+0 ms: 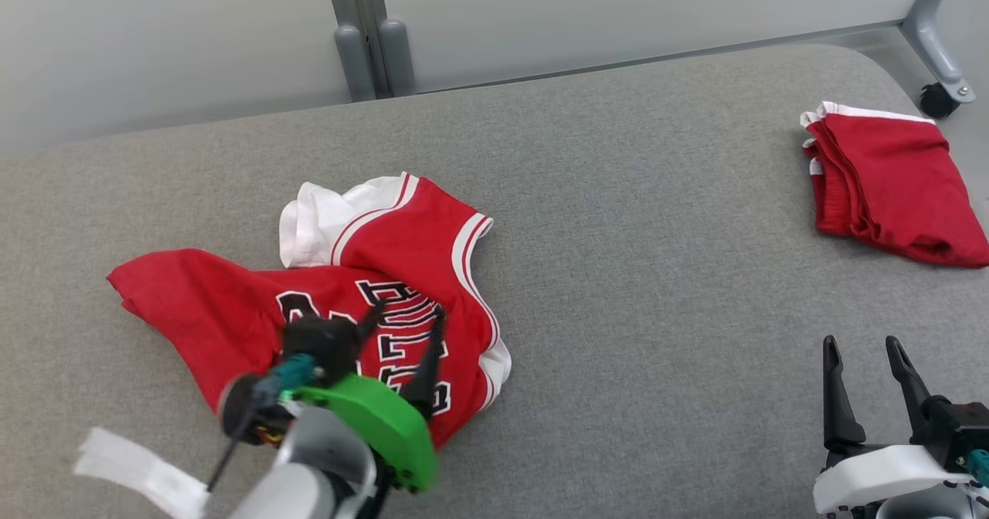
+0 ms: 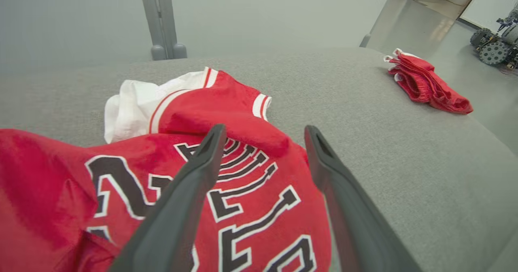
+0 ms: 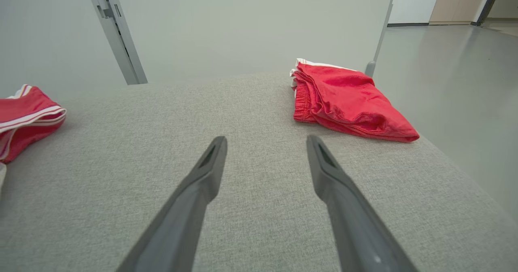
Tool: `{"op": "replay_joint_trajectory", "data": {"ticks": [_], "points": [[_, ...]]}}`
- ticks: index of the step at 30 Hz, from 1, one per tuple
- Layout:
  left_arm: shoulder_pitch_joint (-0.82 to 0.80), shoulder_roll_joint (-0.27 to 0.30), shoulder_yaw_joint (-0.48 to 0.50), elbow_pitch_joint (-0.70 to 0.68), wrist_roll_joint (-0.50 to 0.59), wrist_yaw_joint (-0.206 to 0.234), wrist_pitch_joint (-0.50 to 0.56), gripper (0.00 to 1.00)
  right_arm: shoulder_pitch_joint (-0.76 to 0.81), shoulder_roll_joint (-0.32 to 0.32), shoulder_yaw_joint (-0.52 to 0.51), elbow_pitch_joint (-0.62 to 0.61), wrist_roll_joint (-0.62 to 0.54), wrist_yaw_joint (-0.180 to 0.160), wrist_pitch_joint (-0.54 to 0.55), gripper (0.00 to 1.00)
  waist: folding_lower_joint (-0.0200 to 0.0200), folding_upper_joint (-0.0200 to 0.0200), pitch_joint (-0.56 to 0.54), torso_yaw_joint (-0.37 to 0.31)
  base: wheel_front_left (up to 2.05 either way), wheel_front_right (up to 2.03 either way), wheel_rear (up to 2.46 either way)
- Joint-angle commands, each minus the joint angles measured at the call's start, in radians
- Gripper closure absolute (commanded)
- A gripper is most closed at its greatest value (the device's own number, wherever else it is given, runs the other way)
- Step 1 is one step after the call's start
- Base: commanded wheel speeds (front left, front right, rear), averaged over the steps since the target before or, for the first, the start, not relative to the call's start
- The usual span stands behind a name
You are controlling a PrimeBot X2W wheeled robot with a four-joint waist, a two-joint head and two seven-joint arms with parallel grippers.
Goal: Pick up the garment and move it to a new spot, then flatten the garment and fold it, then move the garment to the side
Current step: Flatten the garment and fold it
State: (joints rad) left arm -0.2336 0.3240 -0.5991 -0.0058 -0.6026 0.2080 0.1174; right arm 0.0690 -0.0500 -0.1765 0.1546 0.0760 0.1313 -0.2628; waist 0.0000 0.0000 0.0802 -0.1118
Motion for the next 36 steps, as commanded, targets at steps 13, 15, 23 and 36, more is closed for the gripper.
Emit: {"op": "replay_joint_trajectory", "data": {"ticks": [13,15,23,36], "points": [[-0.116,-0.086,-0.182,0.249,0.159,0.037,0.106,0.0,-0.019,-0.002,0.009,0.007,0.012,-0.001,-0.003,0.0,0.0,0.0,0.03,-0.034,0.0,0.0,0.0],[-0.122,-0.081,-0.178,0.275,0.158,0.046,0.101,0.0,-0.013,-0.002,0.004,0.009,0.014,-0.001,-0.003,0.0,0.0,0.0,0.03,-0.038,0.0,0.0,0.0],[-0.125,-0.054,-0.177,0.359,0.133,0.024,0.135,1.0,-0.012,-0.002,-0.007,0.018,0.02,-0.001,-0.003,0.0,0.0,0.0,0.02,-0.037,0.0,0.0,0.0],[-0.055,-0.111,-0.038,-0.015,-0.113,-0.071,0.056,1.0,0.032,-0.001,-0.013,0.03,0.004,-0.001,-0.003,0.0,0.0,0.0,-0.055,-0.045,0.0,0.0,0.0]]}}
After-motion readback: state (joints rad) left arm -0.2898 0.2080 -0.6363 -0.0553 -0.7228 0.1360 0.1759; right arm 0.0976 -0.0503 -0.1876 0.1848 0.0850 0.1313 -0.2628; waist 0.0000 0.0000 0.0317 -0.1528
